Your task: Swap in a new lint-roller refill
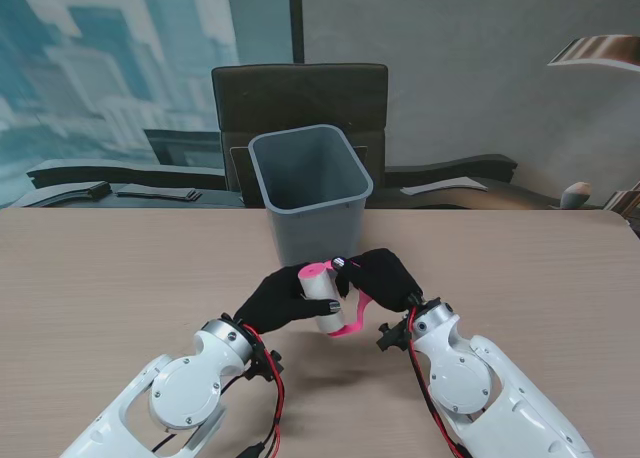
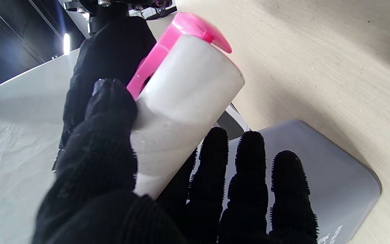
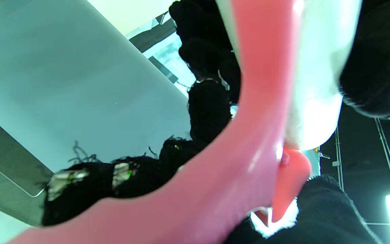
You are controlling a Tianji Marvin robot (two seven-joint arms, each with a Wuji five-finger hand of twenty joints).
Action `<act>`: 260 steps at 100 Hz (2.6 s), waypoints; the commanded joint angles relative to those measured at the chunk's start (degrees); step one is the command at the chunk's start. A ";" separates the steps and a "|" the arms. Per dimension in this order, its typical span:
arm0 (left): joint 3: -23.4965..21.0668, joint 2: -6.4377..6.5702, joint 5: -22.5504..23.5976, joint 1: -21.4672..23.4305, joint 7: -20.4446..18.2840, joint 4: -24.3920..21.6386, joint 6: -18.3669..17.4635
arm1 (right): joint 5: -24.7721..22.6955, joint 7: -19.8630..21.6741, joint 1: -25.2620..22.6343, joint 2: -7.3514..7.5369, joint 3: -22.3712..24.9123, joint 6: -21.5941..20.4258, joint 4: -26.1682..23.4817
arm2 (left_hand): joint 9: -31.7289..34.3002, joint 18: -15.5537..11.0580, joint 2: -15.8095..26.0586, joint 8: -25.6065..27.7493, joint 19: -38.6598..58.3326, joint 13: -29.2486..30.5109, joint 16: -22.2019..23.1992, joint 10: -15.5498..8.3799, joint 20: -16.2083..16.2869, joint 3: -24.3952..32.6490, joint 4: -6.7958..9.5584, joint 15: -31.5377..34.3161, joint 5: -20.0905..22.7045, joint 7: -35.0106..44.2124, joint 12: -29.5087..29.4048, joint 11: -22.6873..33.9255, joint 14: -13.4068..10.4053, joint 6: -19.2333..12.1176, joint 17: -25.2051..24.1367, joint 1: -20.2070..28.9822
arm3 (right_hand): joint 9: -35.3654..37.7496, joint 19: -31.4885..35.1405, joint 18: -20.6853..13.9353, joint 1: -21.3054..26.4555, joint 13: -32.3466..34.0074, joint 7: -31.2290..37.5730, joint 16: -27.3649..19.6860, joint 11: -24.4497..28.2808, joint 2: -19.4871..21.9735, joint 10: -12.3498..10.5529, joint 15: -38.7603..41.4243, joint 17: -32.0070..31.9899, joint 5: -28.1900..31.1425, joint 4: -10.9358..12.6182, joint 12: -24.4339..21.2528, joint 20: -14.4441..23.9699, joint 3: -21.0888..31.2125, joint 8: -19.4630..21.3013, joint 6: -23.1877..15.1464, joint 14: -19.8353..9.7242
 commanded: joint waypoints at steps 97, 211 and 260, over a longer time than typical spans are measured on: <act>0.03 0.04 -2.56 1.14 -2.18 -0.96 1.31 | -3.96 -4.92 0.15 -1.19 -0.03 -3.21 0.16 | 0.56 -0.67 7.05 2.53 1.51 0.26 0.96 -0.22 -0.46 7.03 3.46 0.76 5.36 10.71 1.63 -0.21 -0.29 -7.31 -0.03 7.52 | 4.40 11.39 -11.86 1.43 -1.66 -0.94 2.55 6.03 -28.48 5.00 6.65 3.18 1.54 1.24 0.48 0.01 27.36 0.03 6.08 -14.50; 0.65 0.16 -1.21 0.69 -2.04 0.00 -0.61 | 0.83 -2.89 0.68 -1.54 -1.19 -2.32 0.37 | 0.65 -0.48 6.92 2.79 1.35 0.37 1.03 -0.15 -0.40 7.13 3.40 0.84 5.51 10.50 1.68 -0.21 -0.18 -7.20 -0.06 7.50 | 4.42 11.39 -7.14 3.61 -1.82 0.07 1.79 4.96 2.91 8.67 7.21 2.75 2.19 1.05 0.50 0.61 2.02 0.69 7.78 -11.00; 0.76 0.20 -1.11 0.55 -2.17 0.24 -0.74 | 1.13 -3.43 0.80 -1.75 -1.42 -2.32 0.52 | 0.66 -0.58 6.86 2.80 1.38 0.45 1.04 -0.18 -0.34 7.18 3.39 0.87 5.54 10.53 1.69 -0.20 -0.22 -7.22 0.02 7.54 | 4.42 11.39 -7.33 -1.44 -1.81 -0.88 1.78 4.92 3.43 8.73 7.20 2.80 1.51 0.77 0.56 0.80 -4.55 0.18 7.94 -11.36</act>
